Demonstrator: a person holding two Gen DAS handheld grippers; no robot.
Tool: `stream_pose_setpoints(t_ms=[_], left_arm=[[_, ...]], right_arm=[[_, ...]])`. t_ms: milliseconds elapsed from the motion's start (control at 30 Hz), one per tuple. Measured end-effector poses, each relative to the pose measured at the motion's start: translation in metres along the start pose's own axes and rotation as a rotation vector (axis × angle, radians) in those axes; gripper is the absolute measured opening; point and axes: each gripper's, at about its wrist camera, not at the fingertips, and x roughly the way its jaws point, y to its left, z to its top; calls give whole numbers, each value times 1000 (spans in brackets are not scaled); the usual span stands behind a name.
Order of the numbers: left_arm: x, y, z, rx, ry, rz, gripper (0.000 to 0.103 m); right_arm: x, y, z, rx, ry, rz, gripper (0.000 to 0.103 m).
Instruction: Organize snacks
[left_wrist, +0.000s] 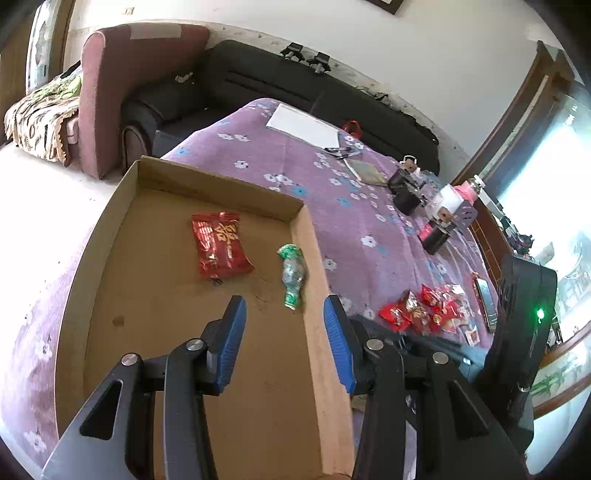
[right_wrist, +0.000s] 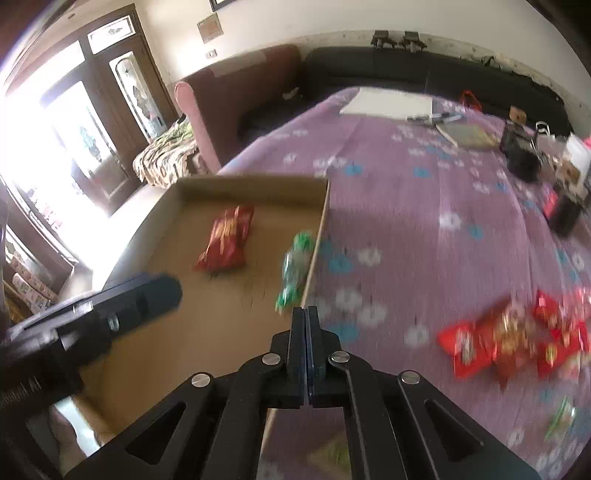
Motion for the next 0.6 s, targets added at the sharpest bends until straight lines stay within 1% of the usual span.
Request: stream_pose_setpoints(t_ms=[33,67,100,133,167,200,233,267,300,333,367,433,500,600], left_arm=[[-1,-1,-1,-1,-2,3,42],[-2,0,-3,-9,-4,5,42],[-3,1,-4,-18,-5,4,42],[-4,1,-6,-27,-7,1,42],[-6,2,-8,-36,-9,-3,42],[-8,2,-11,-45,-12,-4,42],[-11,3,-13,-55,-13,-6,42],[-13,2,-16,-61,-13,-9,42],[-14,2,-19,-64,-11,-13,42],[-16,1,-21,-64,-8,-16,42],[-17,-1,-24,-58,-3,-16,42],[-20,-4,-29,-42,5,-13,42],[-21,-5,-31,-34,6,-12,42],[-21,-8,-32,-33,2,-25,42]], right_arm=[[-5,-2,-3,16,-18,27,1],[-11,-5,-3,35,-47,66,7],[-16,-8,-1,49,-76,89,18],[-17,-9,3,54,-84,83,27],[-17,-7,8,59,-93,76,54],[-13,-7,13,58,-100,57,62],[-5,-6,18,52,-86,24,61],[6,-6,23,54,-60,11,53],[16,-8,26,66,-30,23,28],[29,-11,29,89,11,43,14],[36,-15,30,116,33,73,5],[38,-20,28,150,30,91,5],[33,-20,22,148,27,66,5],[17,-22,3,135,13,14,6]])
